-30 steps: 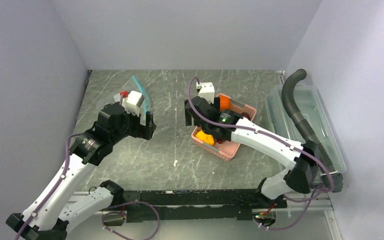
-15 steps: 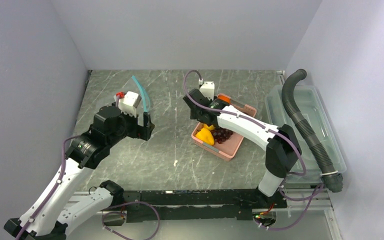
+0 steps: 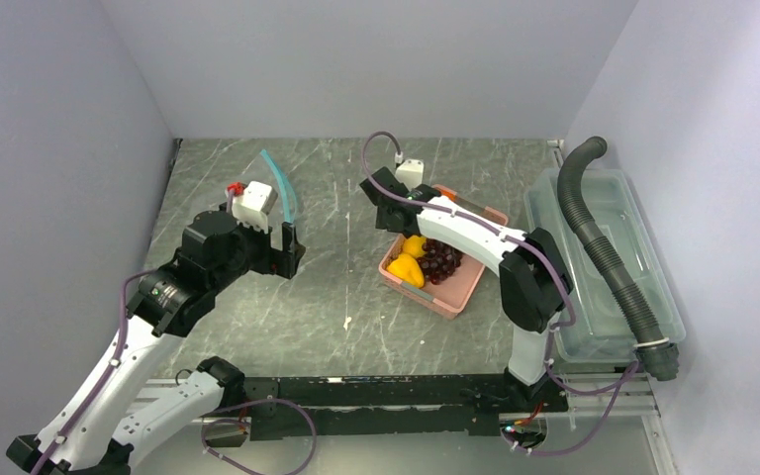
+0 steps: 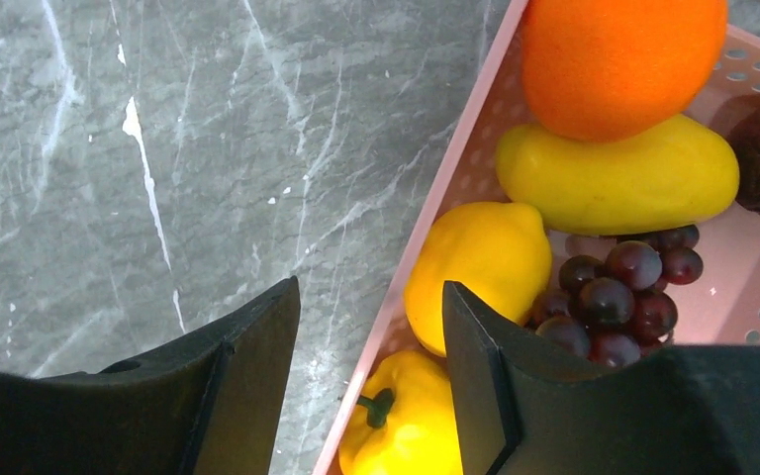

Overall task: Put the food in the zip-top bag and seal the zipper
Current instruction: Adjust the bin at the center of the board.

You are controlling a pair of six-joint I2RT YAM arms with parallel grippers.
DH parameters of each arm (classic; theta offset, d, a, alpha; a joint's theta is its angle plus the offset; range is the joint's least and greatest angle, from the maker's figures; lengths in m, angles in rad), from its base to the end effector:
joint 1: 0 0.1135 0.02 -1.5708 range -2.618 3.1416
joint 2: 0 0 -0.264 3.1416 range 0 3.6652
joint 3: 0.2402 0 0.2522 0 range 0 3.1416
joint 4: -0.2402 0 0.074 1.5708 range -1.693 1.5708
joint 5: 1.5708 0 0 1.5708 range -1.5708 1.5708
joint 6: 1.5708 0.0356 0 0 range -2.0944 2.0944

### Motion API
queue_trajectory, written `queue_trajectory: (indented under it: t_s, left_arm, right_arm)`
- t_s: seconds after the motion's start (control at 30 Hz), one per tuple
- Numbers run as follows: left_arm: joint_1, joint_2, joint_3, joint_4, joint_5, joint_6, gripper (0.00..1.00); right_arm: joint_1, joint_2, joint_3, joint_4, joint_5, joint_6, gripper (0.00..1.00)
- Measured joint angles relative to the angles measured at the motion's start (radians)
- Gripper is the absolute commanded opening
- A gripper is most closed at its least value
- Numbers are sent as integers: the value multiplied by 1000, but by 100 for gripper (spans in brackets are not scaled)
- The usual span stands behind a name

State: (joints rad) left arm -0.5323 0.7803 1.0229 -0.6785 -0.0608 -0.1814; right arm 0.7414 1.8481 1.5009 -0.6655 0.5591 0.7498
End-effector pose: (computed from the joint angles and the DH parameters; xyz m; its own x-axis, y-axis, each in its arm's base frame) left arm 0.1347 -0.0768 0.3701 -0.4407 0.0506 -0.8962 0.3860 0.9121 -0.1383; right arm 0.3064 0.2550 0.2521 -0.7068 0.1361 -0.6942 0.1590 0.9868 0.0316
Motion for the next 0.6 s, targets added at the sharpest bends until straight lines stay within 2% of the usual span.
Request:
queue_trajectory:
  t_s: [0.33,0.6]
  left_arm:
    - [0,3,0,0,7,0,99]
    - [0,10,0,0,10,0,99]
  right_arm:
    - [-20,60,6,-1,-3,21,53]
    - [-40,97,6,1,-14,27,40]
